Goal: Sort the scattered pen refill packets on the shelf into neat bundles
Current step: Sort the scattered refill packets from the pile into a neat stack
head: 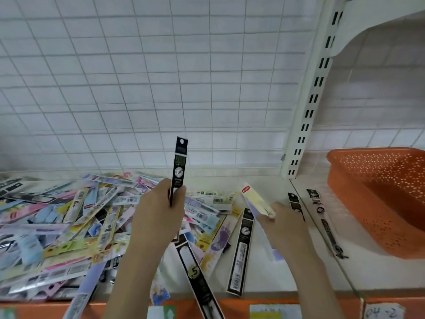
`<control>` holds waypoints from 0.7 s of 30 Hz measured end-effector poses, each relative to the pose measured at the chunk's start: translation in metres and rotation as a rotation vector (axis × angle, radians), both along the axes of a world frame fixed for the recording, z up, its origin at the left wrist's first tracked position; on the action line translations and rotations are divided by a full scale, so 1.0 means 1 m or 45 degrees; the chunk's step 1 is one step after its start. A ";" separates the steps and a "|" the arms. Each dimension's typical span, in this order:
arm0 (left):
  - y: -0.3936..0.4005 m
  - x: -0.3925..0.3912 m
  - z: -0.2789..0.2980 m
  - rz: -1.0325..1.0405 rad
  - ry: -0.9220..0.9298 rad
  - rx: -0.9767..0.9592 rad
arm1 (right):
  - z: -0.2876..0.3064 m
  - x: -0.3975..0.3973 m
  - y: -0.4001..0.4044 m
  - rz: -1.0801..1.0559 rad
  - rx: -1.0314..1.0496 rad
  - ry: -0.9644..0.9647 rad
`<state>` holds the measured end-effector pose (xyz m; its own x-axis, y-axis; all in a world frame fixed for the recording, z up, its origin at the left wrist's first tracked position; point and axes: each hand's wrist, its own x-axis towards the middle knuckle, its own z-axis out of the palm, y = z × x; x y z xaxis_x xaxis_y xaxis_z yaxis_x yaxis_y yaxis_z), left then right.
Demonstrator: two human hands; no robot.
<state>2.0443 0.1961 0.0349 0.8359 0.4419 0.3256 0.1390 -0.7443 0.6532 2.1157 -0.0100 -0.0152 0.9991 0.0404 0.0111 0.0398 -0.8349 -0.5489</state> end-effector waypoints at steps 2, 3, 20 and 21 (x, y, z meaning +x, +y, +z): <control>0.004 -0.003 -0.006 0.004 0.080 -0.013 | -0.003 0.001 -0.003 -0.073 0.014 0.056; 0.004 -0.004 -0.009 0.001 0.109 -0.008 | -0.005 0.003 -0.006 -0.103 0.021 0.087; -0.009 -0.022 -0.036 -0.155 0.424 0.110 | 0.010 -0.007 -0.007 -0.008 0.035 -0.157; -0.012 -0.025 -0.036 -0.158 0.471 0.133 | 0.009 -0.009 -0.006 0.024 0.028 -0.156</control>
<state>2.0191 0.1841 -0.0014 0.9501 0.3105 0.0303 0.2555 -0.8301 0.4956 2.1066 -0.0163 -0.0061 0.9893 0.0572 0.1340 0.1230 -0.8213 -0.5571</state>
